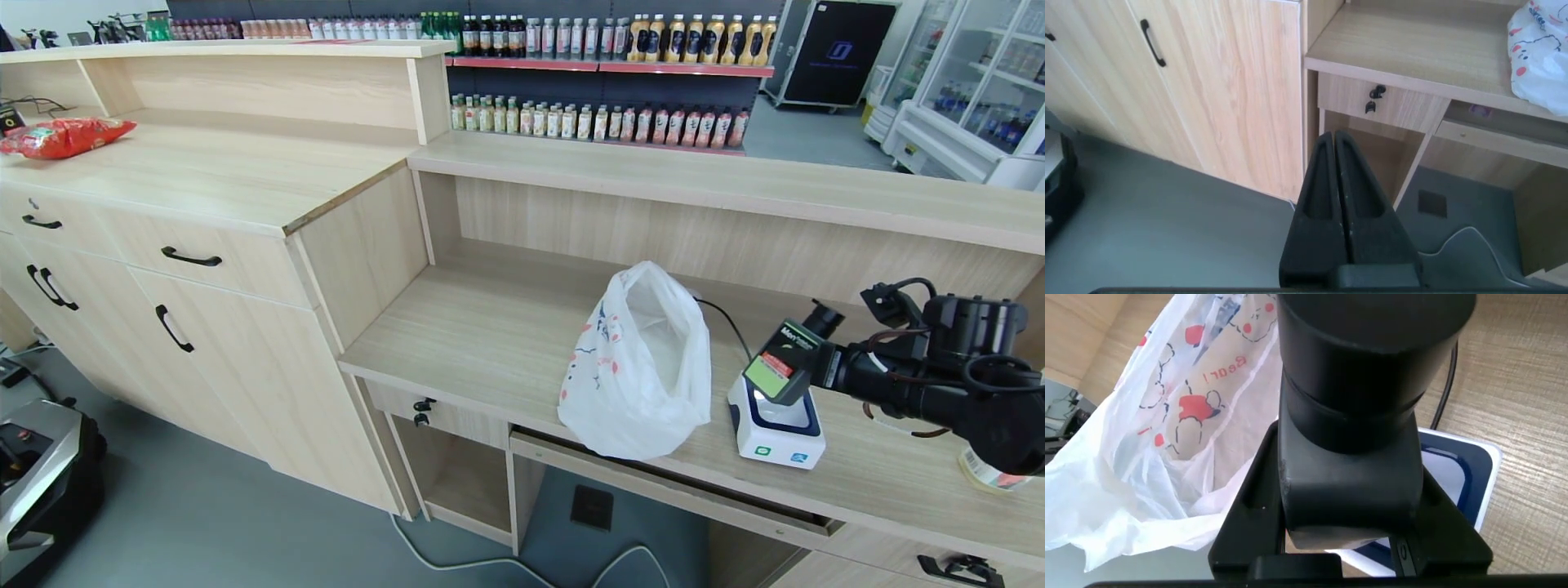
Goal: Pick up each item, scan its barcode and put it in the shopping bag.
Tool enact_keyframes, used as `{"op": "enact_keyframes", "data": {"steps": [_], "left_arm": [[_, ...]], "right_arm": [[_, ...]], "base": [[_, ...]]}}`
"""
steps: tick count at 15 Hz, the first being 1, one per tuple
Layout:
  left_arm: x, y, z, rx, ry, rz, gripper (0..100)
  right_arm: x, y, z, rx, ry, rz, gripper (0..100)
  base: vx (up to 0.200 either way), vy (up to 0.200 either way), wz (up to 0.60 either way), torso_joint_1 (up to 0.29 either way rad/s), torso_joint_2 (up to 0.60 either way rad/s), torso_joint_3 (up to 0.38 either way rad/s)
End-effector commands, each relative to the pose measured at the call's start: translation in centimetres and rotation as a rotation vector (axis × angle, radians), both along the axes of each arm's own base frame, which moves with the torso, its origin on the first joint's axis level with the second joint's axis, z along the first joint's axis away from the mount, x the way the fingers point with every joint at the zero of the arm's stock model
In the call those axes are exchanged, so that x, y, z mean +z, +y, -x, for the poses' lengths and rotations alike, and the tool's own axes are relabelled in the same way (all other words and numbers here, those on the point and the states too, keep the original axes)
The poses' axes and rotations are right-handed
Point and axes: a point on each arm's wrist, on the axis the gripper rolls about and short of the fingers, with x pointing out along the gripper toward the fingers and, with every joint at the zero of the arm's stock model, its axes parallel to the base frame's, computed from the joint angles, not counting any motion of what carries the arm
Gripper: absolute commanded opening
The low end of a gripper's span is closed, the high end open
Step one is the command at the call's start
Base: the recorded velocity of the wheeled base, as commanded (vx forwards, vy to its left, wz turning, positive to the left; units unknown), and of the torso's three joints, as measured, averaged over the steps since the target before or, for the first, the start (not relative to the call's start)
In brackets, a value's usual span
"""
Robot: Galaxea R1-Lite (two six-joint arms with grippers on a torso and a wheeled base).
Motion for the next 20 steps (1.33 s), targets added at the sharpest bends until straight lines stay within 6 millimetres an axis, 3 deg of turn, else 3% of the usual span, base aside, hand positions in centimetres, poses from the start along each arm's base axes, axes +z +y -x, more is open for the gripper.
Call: {"op": "enact_keyframes", "data": {"steps": [1,14,15,16,18,20], "left_arm": [[0.0,0.0,0.0,0.0,0.0,-0.001,0],[0.0,0.0,0.0,0.0,0.0,-0.001,0],[0.0,0.0,0.0,0.0,0.0,0.001,0],[0.0,0.0,0.0,0.0,0.0,0.001,0],[0.0,0.0,0.0,0.0,0.0,0.001,0],[0.0,0.0,0.0,0.0,0.0,0.001,0]], "right_arm": [[-0.1,0.0,-0.1,0.0,0.0,0.0,0],[-0.2,0.0,-0.2,-0.006,-0.004,0.007,0],[1.2,0.0,1.0,-0.046,-0.046,0.051,0],[2.9,0.2,3.7,-0.101,-0.102,0.151,0],[5.6,-0.6,8.5,-0.247,-0.195,0.486,0],[7.3,-1.4,12.2,-0.296,-0.153,0.664,0]], "base": [[0.0,0.0,0.0,0.0,0.0,0.0],[0.0,0.0,0.0,0.0,0.0,0.0],[0.0,0.0,0.0,0.0,0.0,0.0],[0.0,0.0,0.0,0.0,0.0,0.0],[0.0,0.0,0.0,0.0,0.0,0.0],[0.0,0.0,0.0,0.0,0.0,0.0]]}}
